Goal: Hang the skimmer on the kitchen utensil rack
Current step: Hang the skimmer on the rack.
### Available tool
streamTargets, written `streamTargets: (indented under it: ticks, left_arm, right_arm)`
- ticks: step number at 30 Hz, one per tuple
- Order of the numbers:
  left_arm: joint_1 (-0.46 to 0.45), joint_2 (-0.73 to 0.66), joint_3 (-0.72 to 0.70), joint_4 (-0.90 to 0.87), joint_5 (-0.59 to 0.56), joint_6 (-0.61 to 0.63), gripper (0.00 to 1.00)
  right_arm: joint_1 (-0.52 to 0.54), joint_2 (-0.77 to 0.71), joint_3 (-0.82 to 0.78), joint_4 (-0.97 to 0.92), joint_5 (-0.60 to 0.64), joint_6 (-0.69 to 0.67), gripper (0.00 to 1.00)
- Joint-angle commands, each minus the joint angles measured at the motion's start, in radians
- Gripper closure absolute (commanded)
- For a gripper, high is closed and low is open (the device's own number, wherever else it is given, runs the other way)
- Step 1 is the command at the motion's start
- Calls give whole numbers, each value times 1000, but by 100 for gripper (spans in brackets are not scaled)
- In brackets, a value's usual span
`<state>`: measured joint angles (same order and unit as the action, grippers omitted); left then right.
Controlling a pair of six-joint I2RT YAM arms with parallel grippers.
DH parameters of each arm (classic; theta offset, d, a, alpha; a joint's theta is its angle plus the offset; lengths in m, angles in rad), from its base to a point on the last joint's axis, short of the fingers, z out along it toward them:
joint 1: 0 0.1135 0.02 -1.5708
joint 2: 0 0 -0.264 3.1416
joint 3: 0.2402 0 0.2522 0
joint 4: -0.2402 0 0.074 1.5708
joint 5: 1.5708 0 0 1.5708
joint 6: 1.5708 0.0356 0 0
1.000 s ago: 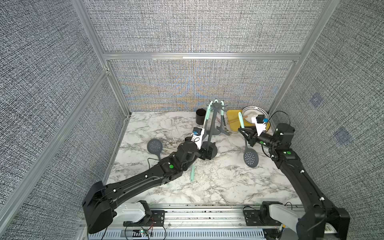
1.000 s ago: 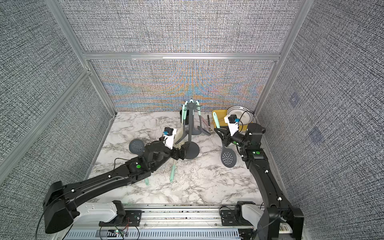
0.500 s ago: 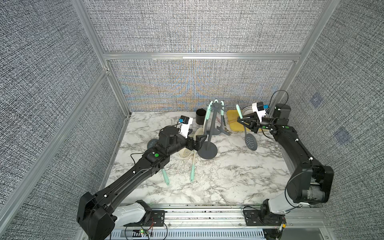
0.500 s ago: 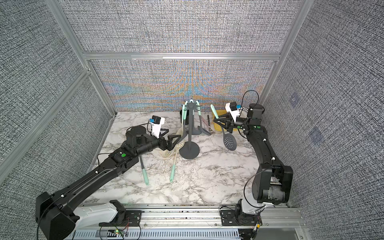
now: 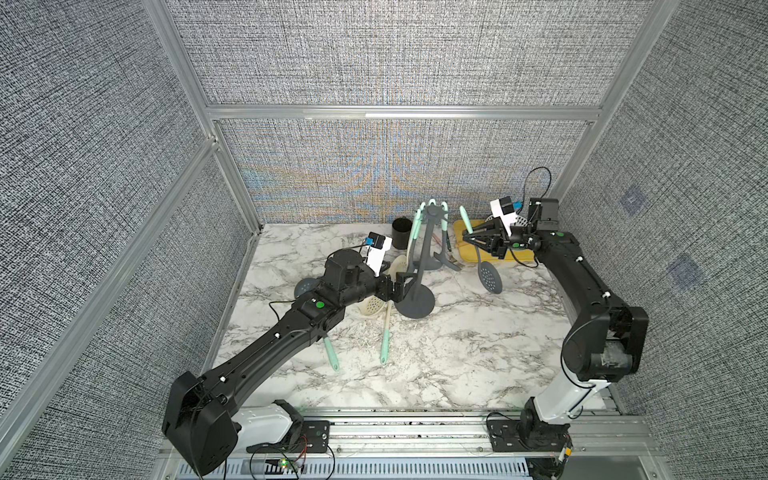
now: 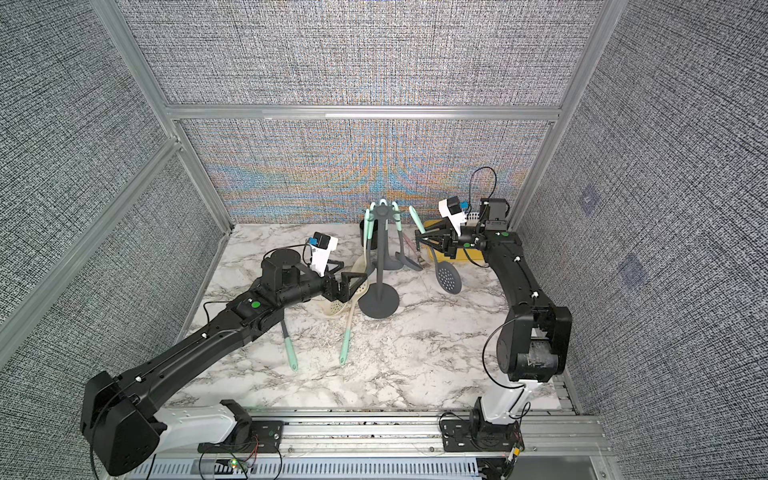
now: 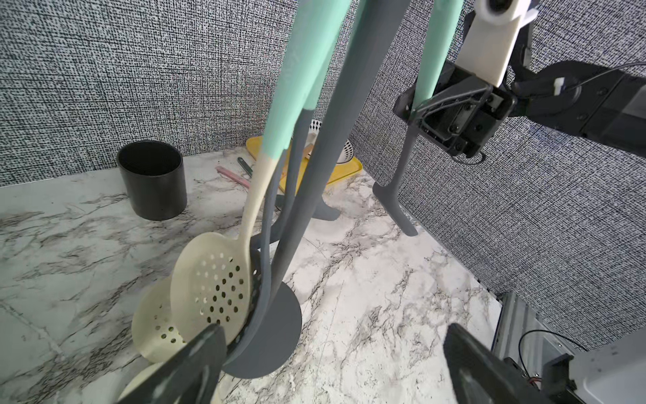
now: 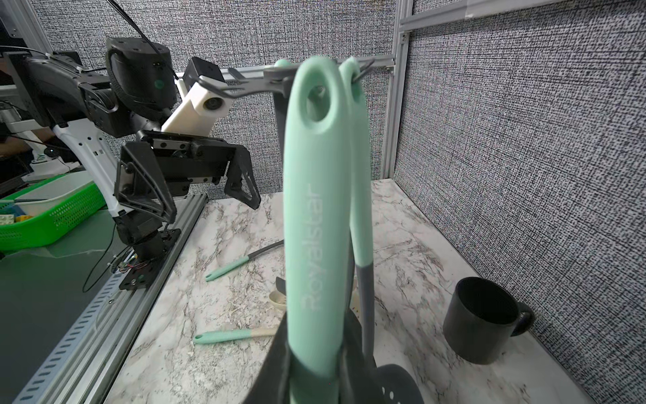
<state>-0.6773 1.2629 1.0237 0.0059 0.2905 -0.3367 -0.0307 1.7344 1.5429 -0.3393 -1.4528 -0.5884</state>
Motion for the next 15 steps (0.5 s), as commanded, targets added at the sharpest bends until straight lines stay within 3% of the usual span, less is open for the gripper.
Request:
streamTargets:
  ticks: [1,15]
  left_arm:
    - [1,4,2,10,8,10,1]
    - [1,14,-2,19,28,5,2]
  right_arm:
    - [7,-1,13,-9,-45,-9,100]
    - [46,12,39,-14,-27,14,100]
